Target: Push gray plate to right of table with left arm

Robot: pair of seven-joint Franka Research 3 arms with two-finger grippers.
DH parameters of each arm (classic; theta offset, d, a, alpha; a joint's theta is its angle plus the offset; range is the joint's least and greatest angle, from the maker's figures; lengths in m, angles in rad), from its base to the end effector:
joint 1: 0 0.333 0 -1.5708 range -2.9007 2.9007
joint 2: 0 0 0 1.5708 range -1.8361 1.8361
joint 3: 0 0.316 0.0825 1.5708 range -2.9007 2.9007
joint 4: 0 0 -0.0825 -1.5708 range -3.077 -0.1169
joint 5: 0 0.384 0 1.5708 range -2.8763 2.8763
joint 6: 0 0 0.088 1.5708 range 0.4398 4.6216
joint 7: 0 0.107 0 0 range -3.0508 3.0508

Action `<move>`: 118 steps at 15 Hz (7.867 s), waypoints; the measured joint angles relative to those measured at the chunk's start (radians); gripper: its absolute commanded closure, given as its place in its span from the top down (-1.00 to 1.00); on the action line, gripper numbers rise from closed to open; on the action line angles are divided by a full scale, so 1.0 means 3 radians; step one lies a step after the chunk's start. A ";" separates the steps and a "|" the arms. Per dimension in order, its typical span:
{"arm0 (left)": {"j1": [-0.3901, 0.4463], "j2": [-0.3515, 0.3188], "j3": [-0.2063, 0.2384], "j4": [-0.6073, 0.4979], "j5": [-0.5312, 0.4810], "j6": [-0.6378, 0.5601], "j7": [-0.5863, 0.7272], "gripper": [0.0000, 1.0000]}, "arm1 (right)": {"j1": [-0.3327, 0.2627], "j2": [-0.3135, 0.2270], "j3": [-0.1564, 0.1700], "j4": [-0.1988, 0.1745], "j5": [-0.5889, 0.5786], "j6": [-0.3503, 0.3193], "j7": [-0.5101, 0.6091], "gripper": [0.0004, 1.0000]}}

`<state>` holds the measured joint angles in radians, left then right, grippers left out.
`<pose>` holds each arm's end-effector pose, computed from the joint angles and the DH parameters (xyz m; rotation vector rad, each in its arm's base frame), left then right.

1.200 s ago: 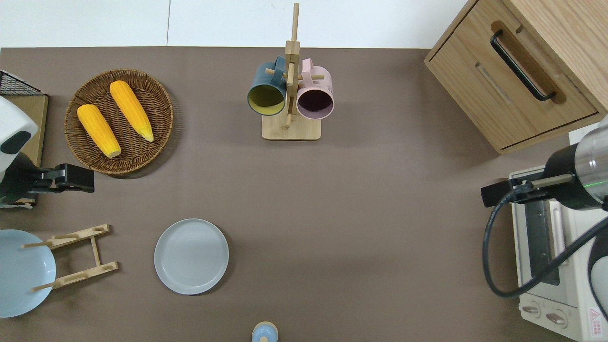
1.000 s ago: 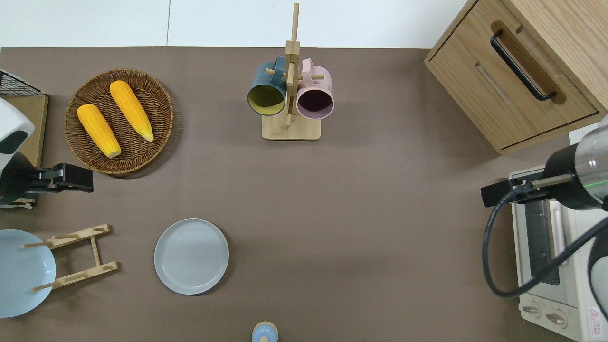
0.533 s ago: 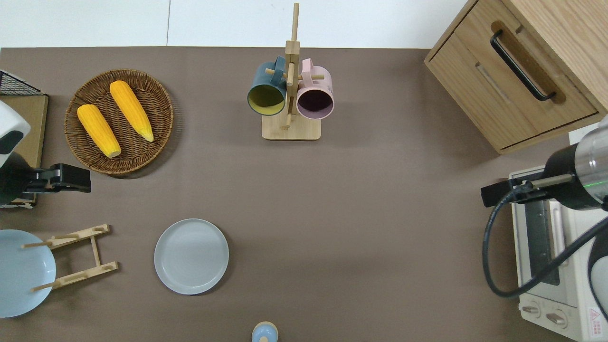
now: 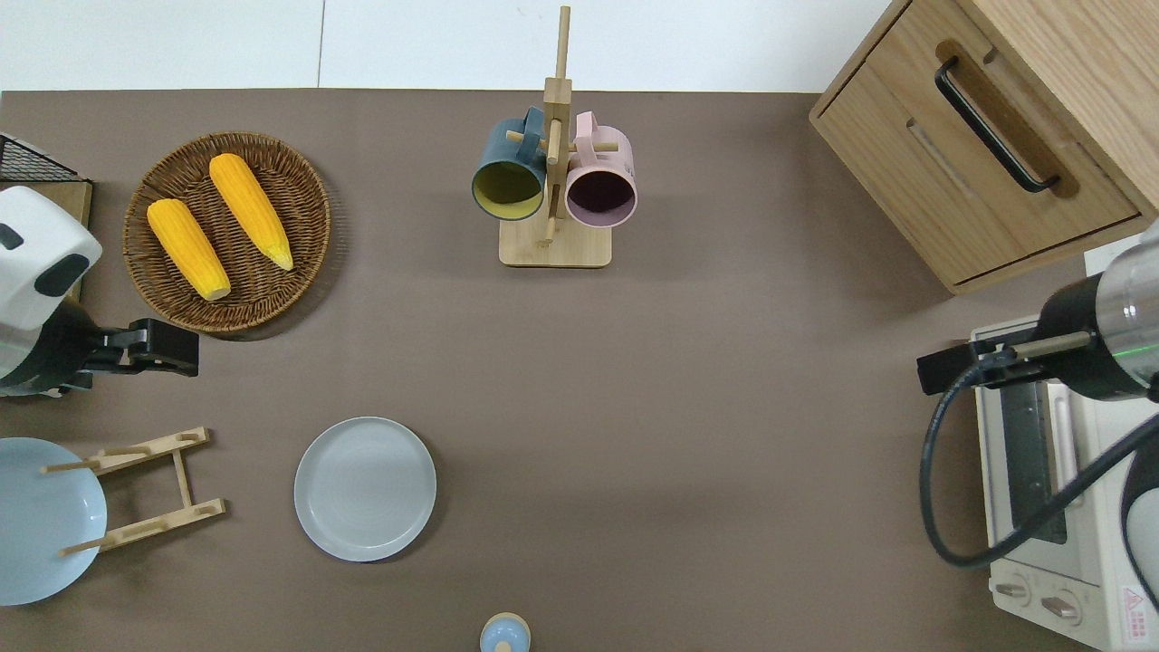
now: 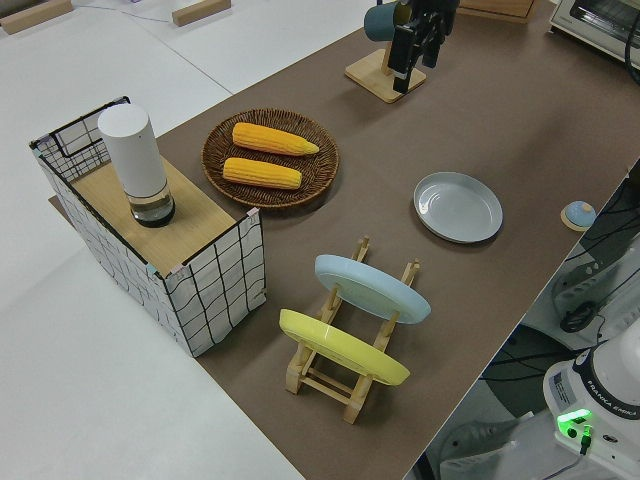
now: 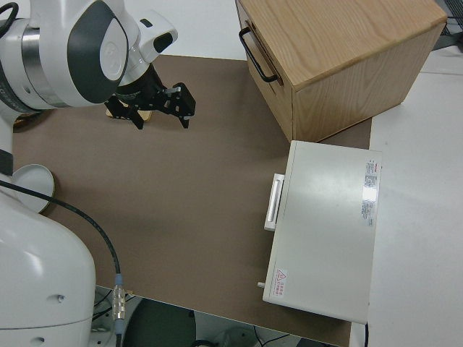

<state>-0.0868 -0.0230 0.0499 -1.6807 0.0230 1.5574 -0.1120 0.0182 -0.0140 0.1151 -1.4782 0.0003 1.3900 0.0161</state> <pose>0.5415 -0.0172 0.5844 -3.1064 -0.1153 0.1531 0.5262 0.0711 0.6597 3.1272 0.1834 -0.1159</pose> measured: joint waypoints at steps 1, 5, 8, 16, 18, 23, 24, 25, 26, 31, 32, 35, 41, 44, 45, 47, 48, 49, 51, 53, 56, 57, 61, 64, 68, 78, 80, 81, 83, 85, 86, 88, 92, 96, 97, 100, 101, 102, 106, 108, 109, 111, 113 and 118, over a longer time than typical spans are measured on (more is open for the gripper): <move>0.0000 0.0001 -0.0006 -0.0046 -0.0008 -0.0003 -0.0001 1.00 | 0.0000 0.0000 0.0000 0.0000 0.0000 0.0000 0.0000 0.97; 0.0000 0.0001 -0.0012 -0.0189 -0.0106 0.0002 -0.0003 1.00 | 0.0000 0.0000 0.0000 0.0000 0.0000 0.0000 0.0000 0.97; 0.0000 -0.0014 -0.0011 -0.0338 -0.0116 0.0129 -0.0005 1.00 | 0.0000 0.0000 0.0000 0.0000 0.0000 0.0000 0.0000 0.97; 0.0000 -0.0521 -0.0009 -0.1671 -0.0120 0.1172 -0.0007 1.00 | 0.0000 0.0000 0.0000 0.0000 0.0000 0.0000 0.0000 0.97; 0.0000 -0.0647 -0.0009 -0.2001 -0.0120 0.1422 -0.0010 1.00 | 0.0000 0.0000 0.0000 0.0000 0.0000 0.0000 0.0000 0.97; 0.0000 -0.0742 -0.0072 -0.2649 -0.0119 0.2088 -0.0062 1.00 | 0.0000 0.0000 0.0000 0.0000 0.0000 0.0000 0.0000 0.97; -0.0001 -0.0735 -0.0105 -0.2751 -0.0118 0.2232 -0.0091 1.00 | 0.0000 0.0000 0.0000 0.0000 0.0000 0.0000 0.0000 0.97; -0.0001 -0.0724 -0.0129 -0.2841 -0.0118 0.2352 -0.0110 1.00 | 0.0000 0.0000 0.0000 0.0000 0.0000 0.0000 0.0000 0.97; -0.0001 -0.0709 -0.0141 -0.2904 -0.0118 0.2435 -0.0121 1.00 | 0.0000 0.0000 0.0000 0.0000 0.0000 0.0000 0.0000 0.97; 0.0000 -0.0569 -0.0143 -0.3013 -0.0118 0.2684 -0.0134 0.92 | 0.0000 0.0000 0.0000 0.0000 0.0000 0.0000 0.0000 0.97; 0.0000 -0.0529 -0.0142 -0.3019 -0.0118 0.2723 -0.0144 0.86 | 0.0000 0.0000 0.0000 0.0000 0.0000 0.0000 0.0000 0.97; 0.0000 -0.0382 -0.0142 -0.3034 -0.0118 0.2833 -0.0164 -0.23 | 0.0000 0.0000 0.0000 0.0000 0.0000 0.0000 0.0000 0.97; 0.0006 -0.0317 -0.0122 -0.3027 -0.0112 0.2918 -0.0209 -1.00 | 0.0000 0.0000 0.0000 0.0000 0.0000 0.0000 0.0000 0.97; 0.0005 -0.0347 -0.0120 -0.3028 -0.0111 0.2913 -0.0214 -1.00 | 0.0000 0.0000 0.0000 0.0000 0.0000 0.0000 0.0000 0.97; 0.0004 -0.0353 -0.0130 -0.3029 -0.0111 0.2914 -0.0215 -1.00 | 0.0000 0.0000 0.0000 0.0000 0.0000 0.0000 0.0000 0.97; 0.0002 -0.0356 -0.0137 -0.3031 -0.0111 0.2914 -0.0215 -1.00 | 0.0000 0.0000 0.0000 0.0000 0.0000 0.0000 0.0000 0.97; 0.0000 -0.0366 -0.0142 -0.3032 -0.0111 0.2911 -0.0213 -1.00 | 0.0000 0.0000 0.0000 0.0000 0.0000 0.0000 0.0000 0.97; 0.0000 -0.0372 -0.0144 -0.3033 -0.0111 0.2911 -0.0213 -1.00 | 0.0000 0.0000 0.0000 0.0000 0.0000 0.0000 0.0000 0.97; 0.0000 -0.0372 -0.0144 -0.3034 -0.0111 0.2913 -0.0213 -1.00 | 0.0000 0.0000 0.0000 0.0000 0.0000 0.0000 0.0000 0.97; 0.0000 -0.0371 -0.0144 -0.3034 -0.0111 0.2913 -0.0213 -1.00 | 0.0000 0.0000 0.0000 0.0000 0.0000 0.0000 0.0000 0.97; 0.0000 -0.0371 -0.0144 -0.3034 -0.0111 0.2913 -0.0213 -1.00 | 0.0000 0.0000 0.0000 0.0000 0.0000 0.0000 0.0000 0.97; 0.0000 -0.0371 -0.0144 -0.3034 -0.0111 0.2914 -0.0213 -1.00 | 0.0000 0.0000 0.0000 0.0000 0.0000 0.0000 0.0000 0.97; 0.0000 -0.0366 -0.0144 -0.3032 -0.0117 0.2914 -0.0255 -1.00 | 0.0000 0.0000 0.0000 0.0000 0.0000 0.0000 0.0000 0.97; 0.0000 -0.0353 -0.0200 -0.3019 -0.0117 0.2914 -0.0397 -1.00 | 0.0000 0.0000 0.0000 0.0000 0.0000 0.0000 0.0000 0.97; 0.0001 -0.0258 -0.0450 -0.2913 -0.0117 0.2927 -0.0865 -1.00 | 0.0000 0.0000 0.0000 0.0000 0.0000 0.0000 0.0000 0.97; -0.0010 0.0135 -0.1438 -0.2464 -0.0113 0.2939 -0.2365 -1.00 | 0.0000 0.0000 0.0000 0.0000 0.0000 0.0000 0.0000 0.97; -0.0122 0.0248 -0.1532 -0.2328 -0.0113 0.2943 -0.2665 -1.00 | 0.0000 0.0000 0.0000 0.0000 0.0000 0.0000 0.0000 0.97; -0.0213 0.0310 -0.1546 -0.2253 -0.0113 0.2945 -0.2817 -1.00 | 0.0000 0.0000 0.0000 0.0000 0.0000 0.0000 0.0000 0.97; -0.0411 0.0432 -0.1556 -0.2108 -0.0113 0.2948 -0.3109 -1.00 | 0.0000 0.0000 0.0000 0.0000 0.0000 0.0000 0.0000 0.97; -0.0604 0.0531 -0.1562 -0.1982 -0.0107 0.2928 -0.3358 -1.00 | 0.0000 0.0000 0.0000 0.0000 0.0000 0.0000 0.0000 0.97; -0.0687 0.0573 -0.1563 -0.1923 -0.0080 0.2912 -0.3473 -1.00 | 0.0000 0.0000 0.0000 0.0000 0.0000 0.0000 0.0000 0.97; -0.0819 0.0656 -0.1566 -0.1804 0.0040 0.2871 -0.3744 -1.00 | 0.0000 0.0000 0.0000 0.0000 0.0000 0.0000 0.0000 0.97; -0.1050 0.0867 -0.1569 -0.1565 0.0287 0.2842 -0.4203 -1.00 | 0.0000 0.0000 0.0000 0.0000 0.0000 0.0000 0.0000 0.97; -0.1131 0.0948 -0.1569 -0.1424 0.0343 0.2785 -0.4341 -1.00 | 0.0000 0.0000 0.0000 0.0000 0.0000 0.0000 0.0000 0.97; -0.1135 0.0956 -0.1569 -0.1399 0.0345 0.2759 -0.4349 -1.00 | 0.0000 0.0000 0.0000 0.0000 0.0000 0.0000 0.0000 0.97; -0.1137 0.0967 -0.1569 -0.1352 0.0356 0.2693 -0.4348 0.53 | 0.0000 0.0000 0.0000 0.0000 0.0000 0.0000 0.0000 0.97; -0.1137 0.0970 -0.1565 -0.1347 0.0384 0.2657 -0.4290 0.90 | 0.0000 0.0000 0.0000 0.0000 0.0000 0.0000 0.0000 0.97; -0.1136 0.0973 -0.1557 -0.1345 0.0413 0.2603 -0.4141 1.00 | 0.0000 0.0000 0.0000 0.0000 0.0000 0.0000 0.0000 0.97; -0.1128 0.0975 -0.1513 -0.1261 0.0424 0.2315 -0.3712 1.00 | 0.0000 0.0000 0.0000 0.0000 0.0000 0.0000 0.0000 0.97; -0.1117 0.0975 -0.1499 -0.1163 0.0425 0.2163 -0.3662 1.00 | 0.0000 0.0000 0.0000 0.0000 0.0000 0.0000 0.0000 0.97; -0.1102 0.0974 -0.1497 -0.1122 0.0425 0.2112 -0.3649 1.00 | 0.0000 0.0000 0.0000 0.0000 0.0000 0.0000 0.0000 0.97; -0.1056 0.0963 -0.1496 -0.1056 0.0425 0.1977 -0.3518 1.00 | 0.0000 0.0000 0.0000 0.0000 0.0000 0.0000 0.0000 0.97; -0.0952 0.0895 -0.1489 -0.0972 0.0403 0.1737 -0.3202 1.00 | 0.0000 0.0000 0.0000 0.0000 0.0000 0.0000 0.0000 0.97; -0.0126 0.0350 -0.1461 -0.0702 -0.0058 0.0801 -0.1777 1.00 | 0.0000 0.0000 0.0000 0.0000 0.0000 0.0000 0.0000 0.97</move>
<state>-0.1245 0.0819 -0.3882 -1.8913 0.0057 1.7977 -0.6450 0.0182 -0.0140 0.1151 -1.4783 0.0003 1.3900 0.0161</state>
